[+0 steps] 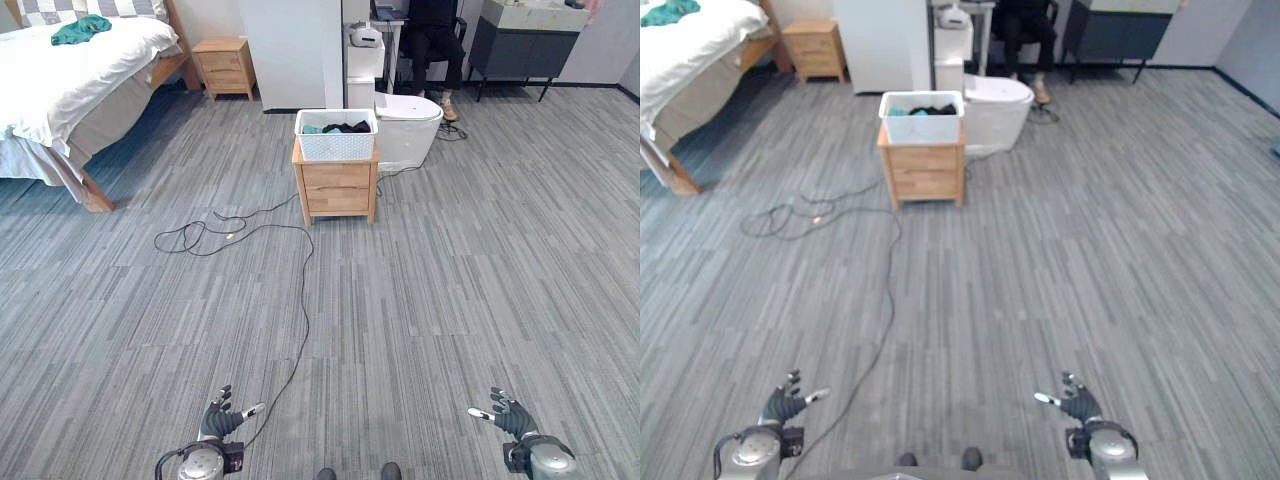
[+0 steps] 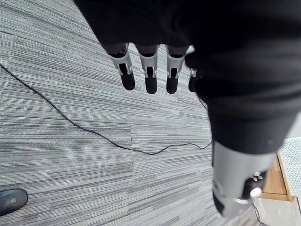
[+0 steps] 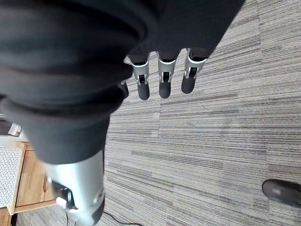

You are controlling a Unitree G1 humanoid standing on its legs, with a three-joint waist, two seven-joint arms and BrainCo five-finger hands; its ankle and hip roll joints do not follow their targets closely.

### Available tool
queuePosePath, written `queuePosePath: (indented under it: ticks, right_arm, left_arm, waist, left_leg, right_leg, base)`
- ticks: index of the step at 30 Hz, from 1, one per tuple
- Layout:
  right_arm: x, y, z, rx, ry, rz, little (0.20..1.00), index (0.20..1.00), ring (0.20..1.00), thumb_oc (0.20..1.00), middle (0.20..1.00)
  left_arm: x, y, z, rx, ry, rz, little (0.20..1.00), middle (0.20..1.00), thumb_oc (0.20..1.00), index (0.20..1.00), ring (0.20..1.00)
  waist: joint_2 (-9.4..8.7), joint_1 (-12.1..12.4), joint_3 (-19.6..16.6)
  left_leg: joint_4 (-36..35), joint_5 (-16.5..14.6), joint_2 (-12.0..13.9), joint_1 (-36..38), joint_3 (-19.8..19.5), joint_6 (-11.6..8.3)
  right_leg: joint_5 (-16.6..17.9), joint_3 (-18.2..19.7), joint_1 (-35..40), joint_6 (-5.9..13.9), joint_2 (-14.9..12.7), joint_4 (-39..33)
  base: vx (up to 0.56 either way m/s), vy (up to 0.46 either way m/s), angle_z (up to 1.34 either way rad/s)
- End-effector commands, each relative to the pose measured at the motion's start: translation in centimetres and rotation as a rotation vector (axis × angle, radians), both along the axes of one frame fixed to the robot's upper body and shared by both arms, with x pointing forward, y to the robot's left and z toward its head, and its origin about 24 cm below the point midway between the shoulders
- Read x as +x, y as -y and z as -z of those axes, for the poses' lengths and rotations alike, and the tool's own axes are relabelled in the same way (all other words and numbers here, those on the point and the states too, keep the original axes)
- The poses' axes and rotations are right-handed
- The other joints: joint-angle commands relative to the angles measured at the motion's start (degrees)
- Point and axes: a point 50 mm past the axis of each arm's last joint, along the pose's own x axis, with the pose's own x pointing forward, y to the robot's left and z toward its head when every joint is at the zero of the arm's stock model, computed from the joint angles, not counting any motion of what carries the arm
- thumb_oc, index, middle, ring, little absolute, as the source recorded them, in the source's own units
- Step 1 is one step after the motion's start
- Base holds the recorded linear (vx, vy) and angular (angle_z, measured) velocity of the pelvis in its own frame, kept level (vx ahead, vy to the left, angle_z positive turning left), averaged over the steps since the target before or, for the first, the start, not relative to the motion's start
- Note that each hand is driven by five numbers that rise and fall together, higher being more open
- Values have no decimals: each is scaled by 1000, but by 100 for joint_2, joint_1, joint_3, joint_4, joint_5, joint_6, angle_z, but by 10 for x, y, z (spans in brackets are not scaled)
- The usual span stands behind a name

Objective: Grab the laundry basket,head to the washer,open it,put in the laundry and shut it.

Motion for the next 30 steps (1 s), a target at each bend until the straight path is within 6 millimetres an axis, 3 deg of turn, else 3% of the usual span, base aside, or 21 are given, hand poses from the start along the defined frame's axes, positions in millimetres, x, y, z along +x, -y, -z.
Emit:
queuePosePath:
  ticks: [1, 13, 23, 27, 30]
  right_arm:
    - [19, 0, -13, 0, 92, -26, 1000, 1000, 1000, 1000, 1000]
    - [19, -1, -10, 12, 84, 6, 1000, 1000, 1000, 1000, 1000]
    - [39, -12, -15, 28, 130, -2, 1000, 1000, 1000, 1000, 1000]
    - [50, -17, -21, 35, 165, -15, 1000, 1000, 1000, 1000, 1000]
    - [58, -21, -26, 40, 196, -32, 1000, 1000, 1000, 1000, 1000]
  left_arm:
    - [17, -16, -17, 47, 101, -18, 1000, 1000, 1000, 1000, 1000]
    - [15, -13, -15, 23, 99, -41, 1000, 1000, 1000, 1000, 1000]
    - [26, -9, -22, 17, 152, -33, 1000, 1000, 1000, 1000, 1000]
    - [34, -9, -27, 23, 178, -26, 1000, 1000, 1000, 1000, 1000]
    - [40, -11, -31, 44, 187, -6, 1000, 1000, 1000, 1000, 1000]
  waist:
    - [-285, -23, -92]
    - [-306, 25, -28]
    - [-403, 161, 65]
    - [-449, 200, 143]
    - [-442, 190, 261]
  left_leg:
    - [235, -457, -40, 136, -82, -148]
    - [477, -616, -91, 4, -117, -77]
    - [1052, -917, -193, -440, -73, 74]
    - [1187, -1030, -240, -565, -57, 157]
    - [1244, -1107, -237, -574, -52, 225]
  right_leg:
    - [-388, 128, 89, 473, -370, 211]
    - [-422, 130, 72, 508, -450, 271]
    - [-428, 303, -190, 636, -585, 518]
    - [-437, 342, -435, 753, -647, 932]
    - [-396, 324, -781, 877, -642, 1632]
  base:
    - [0, 0, 0]
    - [36, 28, 0]
    - [26, 73, -8]
    - [43, 127, -16]
    - [39, 93, -8]
